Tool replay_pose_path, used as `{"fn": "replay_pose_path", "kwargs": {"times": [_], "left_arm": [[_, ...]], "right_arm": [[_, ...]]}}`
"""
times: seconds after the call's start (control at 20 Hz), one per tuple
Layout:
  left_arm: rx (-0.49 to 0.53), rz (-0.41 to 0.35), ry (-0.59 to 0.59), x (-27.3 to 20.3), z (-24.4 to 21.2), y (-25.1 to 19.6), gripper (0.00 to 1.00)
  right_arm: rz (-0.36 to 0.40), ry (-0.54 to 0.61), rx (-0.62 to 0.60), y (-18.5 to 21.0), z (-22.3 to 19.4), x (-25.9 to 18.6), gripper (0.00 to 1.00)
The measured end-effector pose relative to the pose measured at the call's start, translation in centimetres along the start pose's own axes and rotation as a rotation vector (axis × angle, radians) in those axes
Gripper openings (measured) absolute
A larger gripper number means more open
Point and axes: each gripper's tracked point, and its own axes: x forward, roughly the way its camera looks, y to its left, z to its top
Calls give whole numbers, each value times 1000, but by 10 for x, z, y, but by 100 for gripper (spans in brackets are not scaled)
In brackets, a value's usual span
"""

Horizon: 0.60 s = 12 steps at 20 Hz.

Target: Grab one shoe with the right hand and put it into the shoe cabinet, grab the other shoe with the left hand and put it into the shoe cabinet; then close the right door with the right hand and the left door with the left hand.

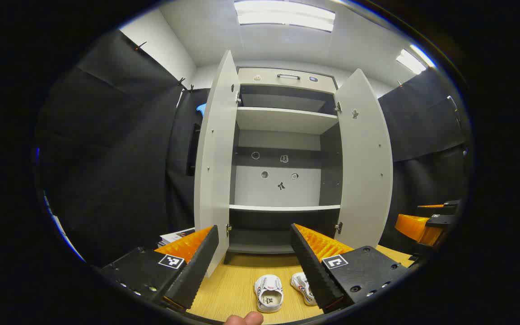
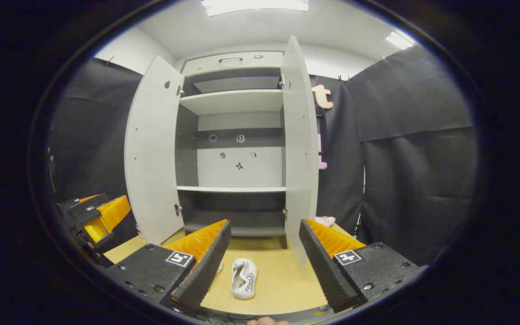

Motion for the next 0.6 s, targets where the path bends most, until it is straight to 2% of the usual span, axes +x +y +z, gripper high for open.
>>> {"fn": "replay_pose_path", "kwargs": {"times": [0.15, 0.2, 0.25, 0.3, 0.45, 0.5, 0.55, 0.6], "left_arm": [[5, 0, -3, 0, 0, 1, 95], [5, -2, -4, 0, 0, 0, 95], [5, -6, -5, 0, -1, -1, 95], [6, -7, -5, 0, -1, -1, 95], [13, -11, -6, 0, -1, -3, 95], [17, -13, -9, 1, -1, -3, 95], [22, -15, -11, 1, 1, -4, 95], [26, -16, -13, 1, 1, -4, 95]], "right_arm": [[-2, 0, 10, 1, -1, 0, 99], [-3, 1, 8, 1, -1, 0, 94], [-5, 3, 7, 1, -2, 1, 94], [-4, 4, 8, 1, -1, 1, 99], [-4, 3, 10, 2, -1, 1, 99], [-4, 1, 9, 1, 0, 1, 94], [-5, -2, 8, 1, 0, 2, 100], [-6, -3, 6, 2, 0, 2, 99]]}}
